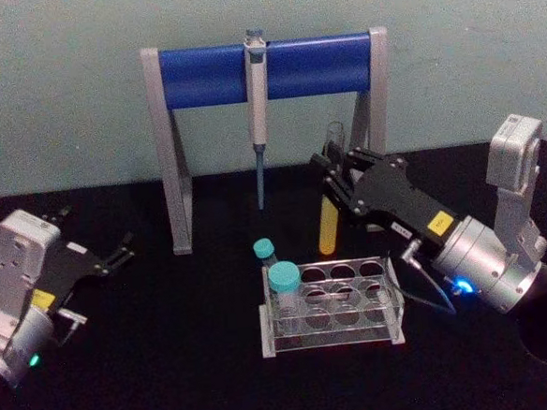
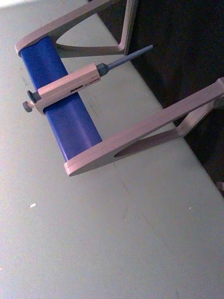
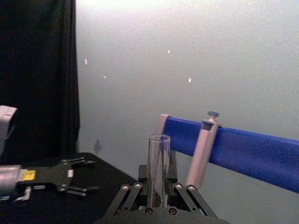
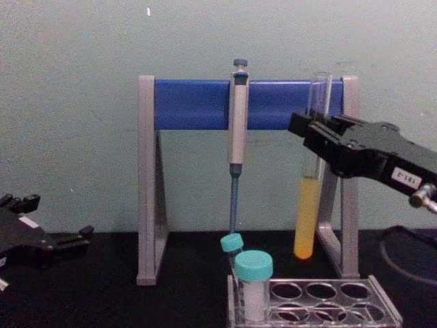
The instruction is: Pick up the test tube from the test tube rack, shake it, then place it back into the test tube rack.
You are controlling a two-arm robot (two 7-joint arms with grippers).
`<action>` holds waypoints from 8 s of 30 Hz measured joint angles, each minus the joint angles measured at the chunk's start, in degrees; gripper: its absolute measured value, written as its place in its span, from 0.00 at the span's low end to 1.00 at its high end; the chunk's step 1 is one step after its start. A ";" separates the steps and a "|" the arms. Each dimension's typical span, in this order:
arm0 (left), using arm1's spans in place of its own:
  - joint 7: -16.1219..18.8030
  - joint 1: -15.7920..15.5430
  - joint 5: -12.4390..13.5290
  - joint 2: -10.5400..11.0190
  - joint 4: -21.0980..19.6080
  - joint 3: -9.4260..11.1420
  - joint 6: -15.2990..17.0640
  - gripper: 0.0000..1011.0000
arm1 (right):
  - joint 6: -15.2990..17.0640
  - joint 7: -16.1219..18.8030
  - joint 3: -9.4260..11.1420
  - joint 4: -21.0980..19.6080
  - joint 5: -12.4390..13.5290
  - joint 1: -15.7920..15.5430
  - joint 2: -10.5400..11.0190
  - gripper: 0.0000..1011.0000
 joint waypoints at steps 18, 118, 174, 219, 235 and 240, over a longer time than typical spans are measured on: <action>0.00 0.00 0.00 0.00 0.00 0.00 0.00 0.99 | 0.46 2.41 -2.21 -1.07 3.01 -2.16 1.45 0.23; 0.00 0.00 0.00 0.00 0.00 0.00 0.00 0.99 | 3.08 -0.44 -4.10 5.94 0.75 -2.90 -0.86 0.62; 0.00 0.00 0.00 0.00 0.00 0.00 0.00 0.99 | -2.54 -20.38 7.16 -5.10 -12.81 -8.80 -1.17 0.99; 0.00 0.00 0.00 0.00 0.00 0.00 0.00 0.99 | 8.99 -27.20 10.34 5.95 -22.21 -10.51 -7.28 0.99; 0.00 0.00 0.00 0.00 0.00 0.00 0.00 0.99 | 8.89 -27.24 10.29 5.82 -22.19 -10.58 -7.22 0.99; 0.00 0.00 0.00 0.00 0.00 0.00 0.00 0.99 | 8.86 -27.25 10.29 5.79 -22.19 -10.58 -7.22 0.99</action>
